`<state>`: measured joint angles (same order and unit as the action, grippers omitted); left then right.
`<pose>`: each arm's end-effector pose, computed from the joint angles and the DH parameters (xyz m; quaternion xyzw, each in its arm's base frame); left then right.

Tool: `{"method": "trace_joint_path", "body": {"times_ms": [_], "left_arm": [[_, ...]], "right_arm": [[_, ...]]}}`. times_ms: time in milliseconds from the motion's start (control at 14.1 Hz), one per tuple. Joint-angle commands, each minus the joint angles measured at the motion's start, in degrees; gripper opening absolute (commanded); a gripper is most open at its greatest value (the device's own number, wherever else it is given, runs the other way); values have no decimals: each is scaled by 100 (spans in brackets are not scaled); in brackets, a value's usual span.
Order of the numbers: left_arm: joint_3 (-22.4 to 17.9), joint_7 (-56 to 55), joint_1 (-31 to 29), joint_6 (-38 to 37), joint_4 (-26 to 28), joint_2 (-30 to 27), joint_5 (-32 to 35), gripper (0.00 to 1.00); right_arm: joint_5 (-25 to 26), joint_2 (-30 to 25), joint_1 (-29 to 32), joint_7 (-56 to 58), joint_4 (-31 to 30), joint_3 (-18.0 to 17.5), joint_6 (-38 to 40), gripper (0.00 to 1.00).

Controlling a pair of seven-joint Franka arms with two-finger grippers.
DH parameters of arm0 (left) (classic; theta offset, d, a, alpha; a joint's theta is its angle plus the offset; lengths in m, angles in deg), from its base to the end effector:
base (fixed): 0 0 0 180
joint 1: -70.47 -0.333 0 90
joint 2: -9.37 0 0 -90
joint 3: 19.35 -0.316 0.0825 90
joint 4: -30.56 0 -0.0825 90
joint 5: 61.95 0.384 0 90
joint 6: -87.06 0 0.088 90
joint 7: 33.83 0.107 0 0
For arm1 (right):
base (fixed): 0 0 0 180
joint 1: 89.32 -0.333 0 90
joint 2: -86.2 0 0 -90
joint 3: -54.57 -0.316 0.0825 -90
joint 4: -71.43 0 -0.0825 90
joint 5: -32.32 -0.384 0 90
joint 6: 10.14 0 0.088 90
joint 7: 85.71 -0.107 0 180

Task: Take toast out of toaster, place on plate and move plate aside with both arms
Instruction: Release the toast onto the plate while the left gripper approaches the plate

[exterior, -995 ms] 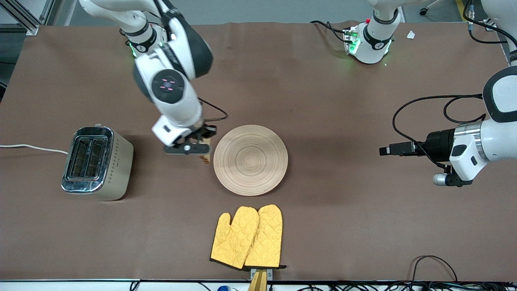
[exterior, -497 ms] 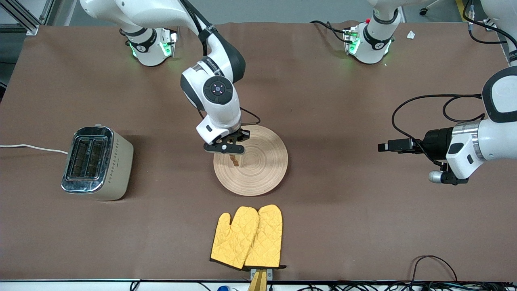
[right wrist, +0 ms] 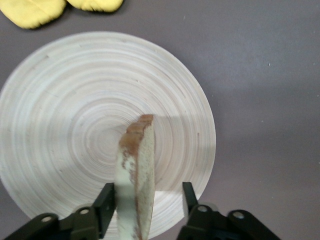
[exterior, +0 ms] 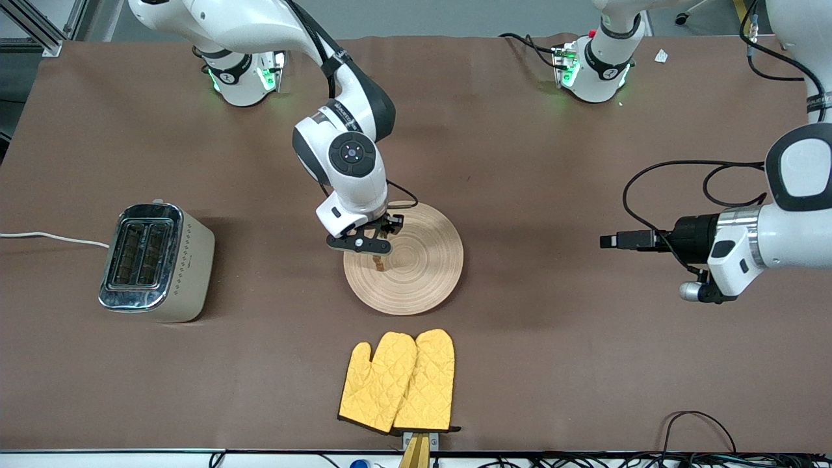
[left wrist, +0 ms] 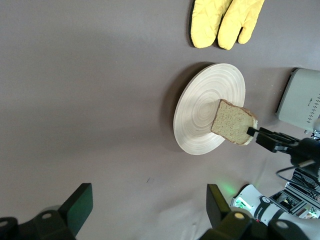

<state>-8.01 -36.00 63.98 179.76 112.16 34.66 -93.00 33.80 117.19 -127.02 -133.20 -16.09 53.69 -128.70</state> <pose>0.6592 -0.0872 0.4487 0.9451 0.0263 -0.1328 0.2974 0.5478 0.4332 0.3437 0.9973 -0.0726 0.0054 0.0051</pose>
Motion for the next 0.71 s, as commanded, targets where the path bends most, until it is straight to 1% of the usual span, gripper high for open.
{"method": "trace_joint_path", "body": {"times_ms": [0, 142, 284, 426, 639], "left_arm": [[35, 102, 59, 213, -4, 246, -278, 100], [44, 93, 208, 467, 5, 440, -551, 100], [44, 93, 375, 661, 5, 598, -692, 100], [44, 93, 507, 750, 5, 800, -850, 100], [70, 146, 604, 758, -4, 1213, -1262, 100]], "right_arm": [[46, -58, 121, -155, 367, -9, 87, 100], [-16, -181, 489, -103, 420, -17, 96, 100], [2, -444, 867, 81, 376, -17, 192, 100], [2, -699, 1288, 938, 368, -17, 743, 100], [2, -1068, 1930, 1618, 236, -17, 1097, 100]]}}
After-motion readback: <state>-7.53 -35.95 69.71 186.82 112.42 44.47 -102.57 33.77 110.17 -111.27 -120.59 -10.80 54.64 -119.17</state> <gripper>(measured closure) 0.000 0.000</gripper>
